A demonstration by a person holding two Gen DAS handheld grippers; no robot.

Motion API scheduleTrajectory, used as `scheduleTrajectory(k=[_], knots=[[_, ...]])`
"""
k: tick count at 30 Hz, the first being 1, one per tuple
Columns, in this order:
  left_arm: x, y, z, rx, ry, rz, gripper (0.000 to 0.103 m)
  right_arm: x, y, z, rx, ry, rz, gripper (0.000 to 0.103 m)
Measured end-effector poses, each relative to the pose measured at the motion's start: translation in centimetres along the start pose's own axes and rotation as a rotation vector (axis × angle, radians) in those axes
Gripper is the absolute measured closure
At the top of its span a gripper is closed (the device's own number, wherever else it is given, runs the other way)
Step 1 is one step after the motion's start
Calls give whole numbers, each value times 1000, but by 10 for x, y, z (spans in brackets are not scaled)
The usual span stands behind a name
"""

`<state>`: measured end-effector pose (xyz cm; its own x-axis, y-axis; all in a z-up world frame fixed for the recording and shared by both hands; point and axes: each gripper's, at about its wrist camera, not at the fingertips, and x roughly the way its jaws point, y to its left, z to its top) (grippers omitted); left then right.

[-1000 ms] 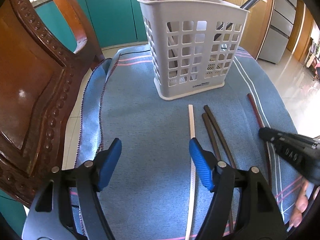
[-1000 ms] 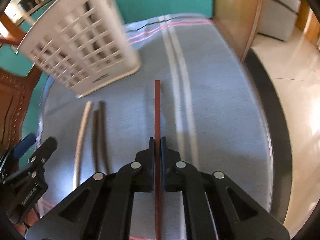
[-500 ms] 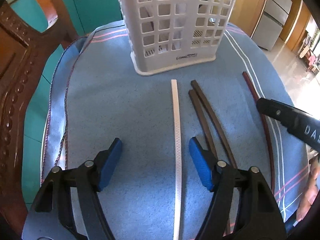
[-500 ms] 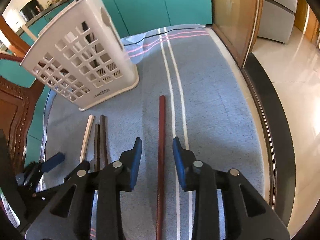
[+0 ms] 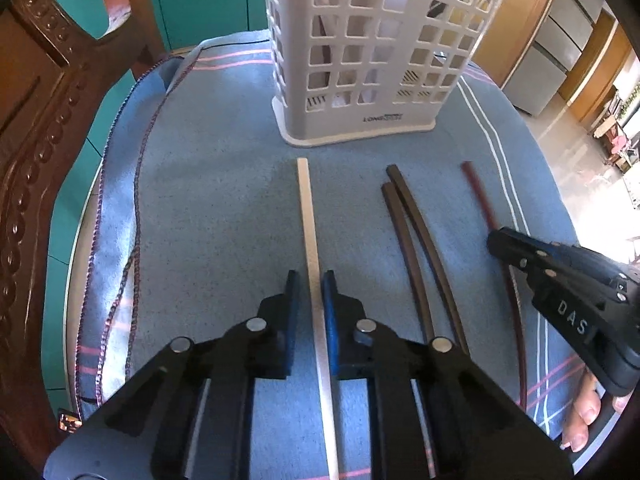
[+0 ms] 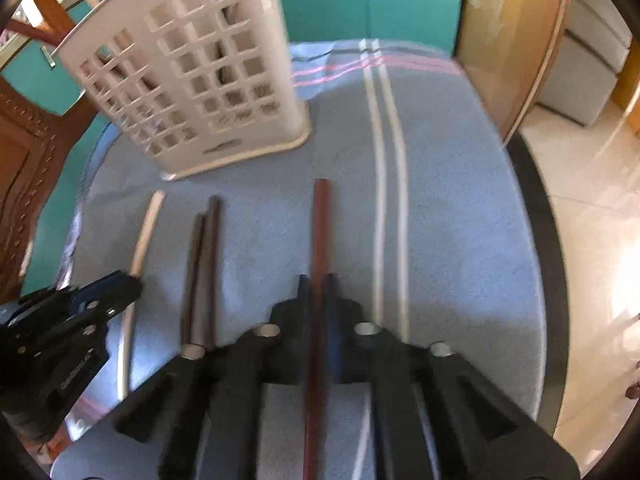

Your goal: Organize utensils

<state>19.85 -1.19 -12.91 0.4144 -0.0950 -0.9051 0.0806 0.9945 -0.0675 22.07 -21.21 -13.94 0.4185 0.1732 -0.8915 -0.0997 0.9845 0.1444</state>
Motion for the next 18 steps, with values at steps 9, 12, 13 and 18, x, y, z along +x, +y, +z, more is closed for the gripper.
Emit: scheduleTrajectory(k=[9,12,13,18], knots=[[-2,-5,-5,23,-1,31,81,-17,16,-12,-64,-31,53,92],[1,-7,-3,28,-7,58,64,-11,20,-12,-97,-18,9,81],[1,-6,-3,25,-10,70,59,-9,21,-13,-104,-12,-2,79],[4,-4,2,27,-15,66,59,-5,25,-19,-122,2,-6,80]])
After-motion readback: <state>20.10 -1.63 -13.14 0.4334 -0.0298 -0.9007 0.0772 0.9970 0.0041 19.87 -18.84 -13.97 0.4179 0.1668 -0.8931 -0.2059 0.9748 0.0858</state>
